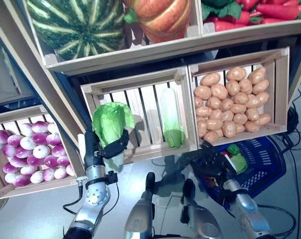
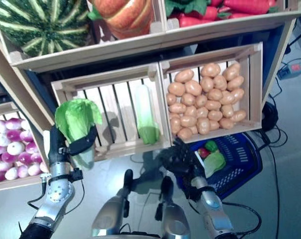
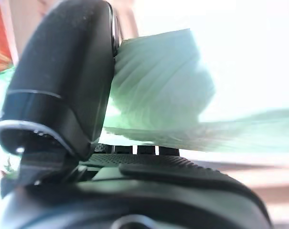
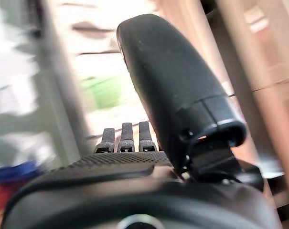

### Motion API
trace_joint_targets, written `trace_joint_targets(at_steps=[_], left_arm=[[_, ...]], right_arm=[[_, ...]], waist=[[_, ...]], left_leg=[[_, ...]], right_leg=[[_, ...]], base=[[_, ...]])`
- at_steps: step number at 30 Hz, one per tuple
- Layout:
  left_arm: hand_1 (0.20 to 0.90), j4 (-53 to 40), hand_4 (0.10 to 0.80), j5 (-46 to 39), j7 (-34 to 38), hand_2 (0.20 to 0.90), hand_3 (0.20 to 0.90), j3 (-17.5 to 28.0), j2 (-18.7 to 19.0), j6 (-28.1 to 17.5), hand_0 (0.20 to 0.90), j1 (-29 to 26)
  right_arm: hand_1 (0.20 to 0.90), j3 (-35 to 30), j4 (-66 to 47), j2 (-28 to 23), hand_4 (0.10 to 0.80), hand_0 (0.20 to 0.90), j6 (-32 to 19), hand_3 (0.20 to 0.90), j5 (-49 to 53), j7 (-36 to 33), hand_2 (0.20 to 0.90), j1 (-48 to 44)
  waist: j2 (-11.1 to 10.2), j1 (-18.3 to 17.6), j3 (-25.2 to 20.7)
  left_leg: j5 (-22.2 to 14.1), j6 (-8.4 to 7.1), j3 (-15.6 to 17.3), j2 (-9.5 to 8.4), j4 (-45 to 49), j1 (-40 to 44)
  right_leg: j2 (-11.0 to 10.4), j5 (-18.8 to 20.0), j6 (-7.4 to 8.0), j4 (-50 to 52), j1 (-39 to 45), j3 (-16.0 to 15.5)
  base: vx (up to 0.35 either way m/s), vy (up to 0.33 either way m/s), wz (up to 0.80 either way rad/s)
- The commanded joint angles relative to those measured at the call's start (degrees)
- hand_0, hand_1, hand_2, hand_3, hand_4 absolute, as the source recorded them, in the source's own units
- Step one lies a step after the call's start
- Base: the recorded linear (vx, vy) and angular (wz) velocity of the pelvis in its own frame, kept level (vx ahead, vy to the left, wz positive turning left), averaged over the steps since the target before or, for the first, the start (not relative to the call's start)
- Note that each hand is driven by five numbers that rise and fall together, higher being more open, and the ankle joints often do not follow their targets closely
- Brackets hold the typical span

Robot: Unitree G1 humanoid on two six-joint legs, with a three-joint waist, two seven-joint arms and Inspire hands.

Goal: Put vegetables into the basket

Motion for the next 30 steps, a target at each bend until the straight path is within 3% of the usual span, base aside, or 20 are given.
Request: trace_joint_targets(at_steps=[1, 8, 12, 19, 25, 30], left_arm=[[0.300, -5.1, 0.400, -7.0, -8.4, 0.300, 0.300, -1.2, 0.4, -6.2, 0.300, -1.6], [0.300, -9.8, 0.400, -28.6, -25.6, 0.300, 0.300, -5.6, -1.1, 1.4, 0.300, -1.2], [0.300, -10.1, 0.400, -31.9, -27.2, 0.300, 0.300, -7.8, -1.9, 3.6, 0.300, -2.4], [0.300, -11.2, 0.400, -33.8, -30.0, 0.300, 0.300, -8.9, -1.4, 4.9, 0.300, -2.8], [0.300, -12.3, 0.400, -35.7, -33.0, 0.300, 0.300, -9.4, -1.2, 5.7, 0.300, -3.1], [0.300, -13.1, 0.400, -35.5, -35.9, 0.300, 0.300, -10.5, -0.9, 6.0, 0.300, -3.6]], right_arm=[[0.900, 0.0, -5.8, -0.8, 0.800, 0.900, -6.5, 0.900, 3.0, 5.3, 0.900, 3.2], [0.900, 4.3, -11.3, -1.9, 0.800, 0.900, -2.6, 0.900, 3.8, 8.3, 0.900, 2.4], [0.900, 6.7, -11.1, -1.6, 0.800, 0.900, -0.5, 0.900, 4.5, 7.9, 0.900, 0.6], [0.900, 10.2, -11.5, -1.4, 0.800, 0.900, 7.5, 0.900, 8.6, 14.2, 0.900, -0.5], [0.900, 11.5, -11.9, -1.5, 0.800, 0.900, 11.2, 0.900, 13.3, 16.1, 0.900, -1.3], [0.900, 13.2, -11.3, -0.9, 0.800, 0.900, 18.9, 0.900, 16.3, 21.6, 0.900, -2.0]], waist=[[-4.1, -0.2, -10.6], [-4.3, -1.4, -15.2], [-4.3, -1.9, -16.3], [-4.4, -2.0, -18.3], [-4.6, -1.7, -19.5], [-4.7, -1.4, -20.4]], left_leg=[[-4.1, -1.62, 1.0, -1.08, 0.1, 0.9], [-6.1, -0.43, 2.5, -1.52, 0.1, 5.2], [-6.9, 0.11, 3.2, -1.57, 0.1, 6.8], [-8.0, 0.51, 4.1, -1.62, 0.1, 8.6], [-8.2, 0.49, 4.0, -1.43, 0.1, 9.0], [-8.3, 0.22, 3.9, -1.09, 0.1, 9.1]], right_leg=[[-4.2, -1.5, 3.02, 2.4, 2.0, -0.2], [-4.5, -1.1, 3.42, 1.4, 4.8, 1.8], [-4.7, -1.3, 3.43, 1.4, 5.8, 2.6], [-4.9, -0.8, 3.54, 0.2, 7.2, 4.0], [-4.9, -0.9, 3.51, 0.0, 7.5, 4.1], [-4.9, -1.1, 3.46, 0.0, 7.5, 4.0]], base=[[0.137, 0.033, -0.03], [0.118, 0.040, -0.11], [0.066, 0.026, -0.10], [0.043, 0.011, -0.09], [0.000, 0.000, 0.00], [0.000, 0.000, 0.00]])
